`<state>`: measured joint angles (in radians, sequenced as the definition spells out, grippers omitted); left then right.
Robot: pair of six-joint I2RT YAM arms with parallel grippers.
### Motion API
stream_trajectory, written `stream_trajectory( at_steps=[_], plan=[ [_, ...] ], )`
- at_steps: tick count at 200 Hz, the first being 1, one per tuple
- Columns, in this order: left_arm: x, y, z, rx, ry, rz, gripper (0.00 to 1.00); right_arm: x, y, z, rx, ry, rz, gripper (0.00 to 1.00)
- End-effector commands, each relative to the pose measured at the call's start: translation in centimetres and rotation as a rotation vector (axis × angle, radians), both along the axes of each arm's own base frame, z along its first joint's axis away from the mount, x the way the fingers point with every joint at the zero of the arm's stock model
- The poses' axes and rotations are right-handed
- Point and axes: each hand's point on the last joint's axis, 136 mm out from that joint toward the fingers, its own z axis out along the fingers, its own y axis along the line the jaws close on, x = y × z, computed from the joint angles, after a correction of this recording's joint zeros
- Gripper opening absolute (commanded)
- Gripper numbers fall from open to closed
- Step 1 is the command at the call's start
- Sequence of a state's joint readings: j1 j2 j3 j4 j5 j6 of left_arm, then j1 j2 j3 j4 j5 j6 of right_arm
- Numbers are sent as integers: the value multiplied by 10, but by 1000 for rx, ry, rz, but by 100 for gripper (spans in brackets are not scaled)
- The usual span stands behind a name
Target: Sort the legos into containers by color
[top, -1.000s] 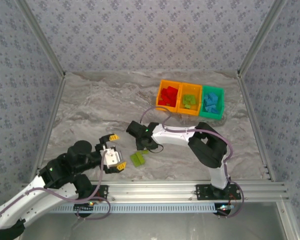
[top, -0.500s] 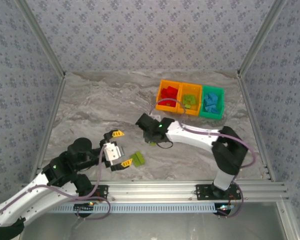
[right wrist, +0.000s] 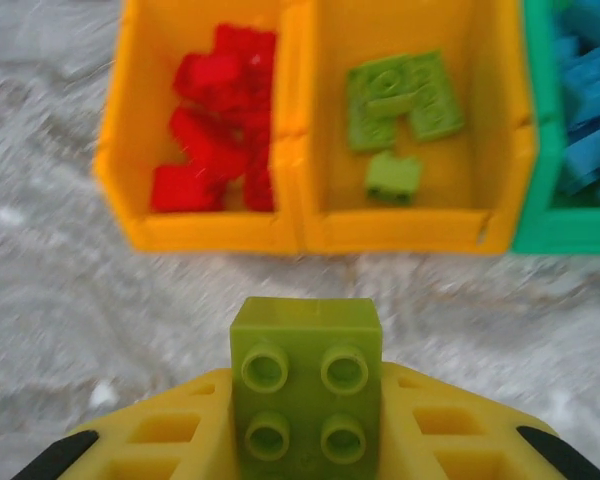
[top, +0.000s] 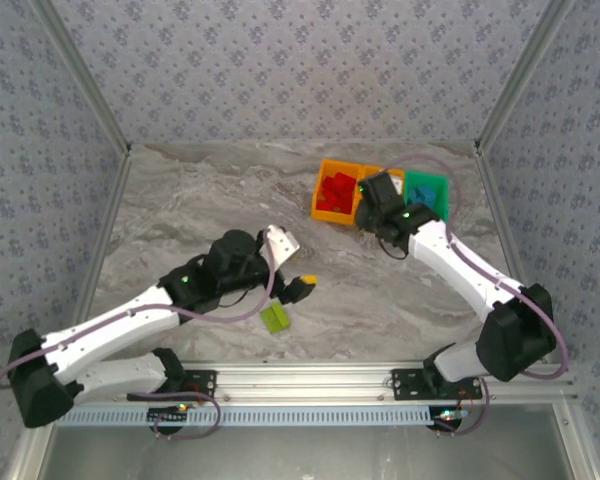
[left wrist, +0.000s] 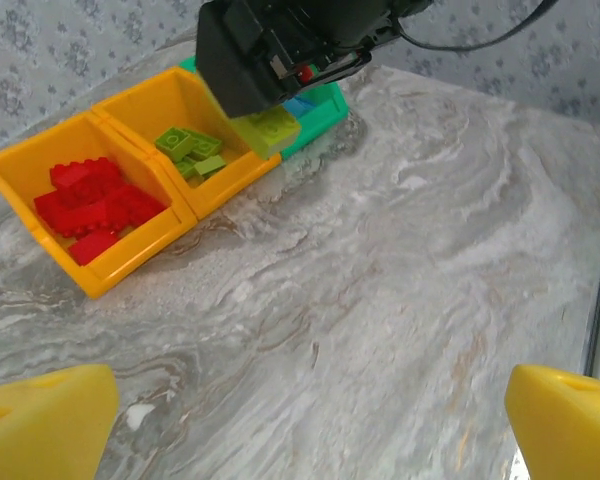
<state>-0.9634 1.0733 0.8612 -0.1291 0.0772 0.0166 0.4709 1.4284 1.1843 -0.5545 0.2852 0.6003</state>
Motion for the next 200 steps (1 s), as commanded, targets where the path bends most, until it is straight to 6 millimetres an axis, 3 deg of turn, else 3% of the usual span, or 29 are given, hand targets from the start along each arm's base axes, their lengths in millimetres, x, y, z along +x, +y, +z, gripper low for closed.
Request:
stream_trajectory(
  at_steps=[1, 28, 43, 61, 78, 101, 122, 142, 170, 188, 200],
  plan=[
    [12, -14, 22, -90, 83, 73, 99, 44, -24, 12, -31, -52, -15, 34],
    [20, -7, 9, -69, 181, 176, 99, 96, -49, -7, -65, -17, -65, 38],
    [24, 4, -3, -66, 219, 255, 99, 118, -51, -19, -64, 30, -64, 50],
    [25, 21, -16, -69, 248, 343, 99, 136, -46, -25, -54, 72, -43, 57],
    [28, 40, -29, -87, 289, 453, 99, 136, -40, -25, -55, 92, -24, 59],
    [33, 76, -53, -85, 402, 711, 96, 127, -37, -8, -19, 71, -17, 61],
    [24, 97, -74, -93, 556, 892, 96, 102, -27, 12, 33, 46, 34, 66],
    [8, 109, -100, -131, 741, 1043, 91, 63, -6, 30, 67, 21, 146, 72],
    [-18, 100, -135, -191, 1000, 1122, 79, -14, 36, 38, 174, 89, 377, 80],
    [-22, 92, -151, -203, 1049, 1141, 74, -74, 65, 39, 236, 156, 550, 84],
    [-21, 89, -160, -167, 1050, 1155, 71, -106, 71, 36, 201, 186, 599, 86]
  ],
)
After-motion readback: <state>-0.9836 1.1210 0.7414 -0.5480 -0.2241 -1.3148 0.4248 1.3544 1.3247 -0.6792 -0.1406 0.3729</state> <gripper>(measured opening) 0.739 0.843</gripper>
